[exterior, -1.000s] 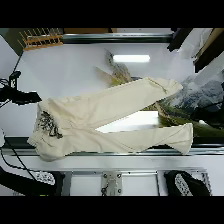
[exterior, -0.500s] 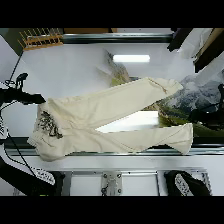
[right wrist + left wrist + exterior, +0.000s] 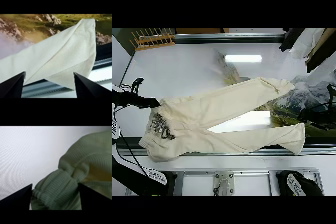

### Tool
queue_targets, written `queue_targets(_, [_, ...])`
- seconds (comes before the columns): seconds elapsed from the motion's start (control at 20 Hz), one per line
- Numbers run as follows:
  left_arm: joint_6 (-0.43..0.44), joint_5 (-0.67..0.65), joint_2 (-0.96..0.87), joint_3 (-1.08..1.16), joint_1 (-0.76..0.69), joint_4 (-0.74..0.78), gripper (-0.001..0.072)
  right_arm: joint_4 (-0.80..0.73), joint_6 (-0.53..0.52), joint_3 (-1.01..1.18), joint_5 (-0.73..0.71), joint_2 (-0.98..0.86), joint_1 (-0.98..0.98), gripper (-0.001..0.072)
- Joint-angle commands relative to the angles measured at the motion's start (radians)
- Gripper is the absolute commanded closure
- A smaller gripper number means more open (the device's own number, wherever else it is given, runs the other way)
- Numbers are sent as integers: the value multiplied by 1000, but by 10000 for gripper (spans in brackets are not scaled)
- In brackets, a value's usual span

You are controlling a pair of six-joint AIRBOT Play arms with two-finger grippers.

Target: Fold the clothes and pants, and hang the long-sleeved shirts on hangers.

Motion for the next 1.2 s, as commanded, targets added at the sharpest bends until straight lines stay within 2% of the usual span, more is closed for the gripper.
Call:
queue_targets(0.0, [-13,-52,0,6,0,-3,540,12,2,0,-3,-1,0,61])
queue_targets(0.05, [-12,-79,0,36,0,-6,686,24,8,0,-12,-2,0,60])
queue_targets(0.15, [-34,-105,0,108,-1,-6,687,65,51,0,-80,-1,0,60])
queue_targets(0.3, [-121,-101,0,214,0,-6,687,93,191,2,-260,-16,0,61])
queue_targets(0.35, [-143,-97,0,238,0,-6,687,94,201,4,-315,-35,0,62])
queue_targets(0.4, [-155,-94,0,258,-1,-6,687,96,201,7,-367,-65,0,82])
queue_targets(0.45, [-171,-93,0,273,-1,-6,687,96,201,16,-406,-107,0,148])
queue_targets(0.65, [-193,-107,0,282,-1,-6,687,96,201,131,-518,-360,-1,149])
queue_targets(0.85, [-193,-134,0,282,-2,-8,687,148,207,310,-557,-665,6,150])
queue_targets(0.9, [-193,-135,0,282,-2,-7,687,184,207,341,-581,-721,8,185])
queue_targets(0.95, [-193,-134,0,282,-2,-7,687,219,203,368,-608,-773,12,250])
queue_targets(1.15, [-193,-127,0,282,-2,-7,687,336,118,444,-658,-906,42,250])
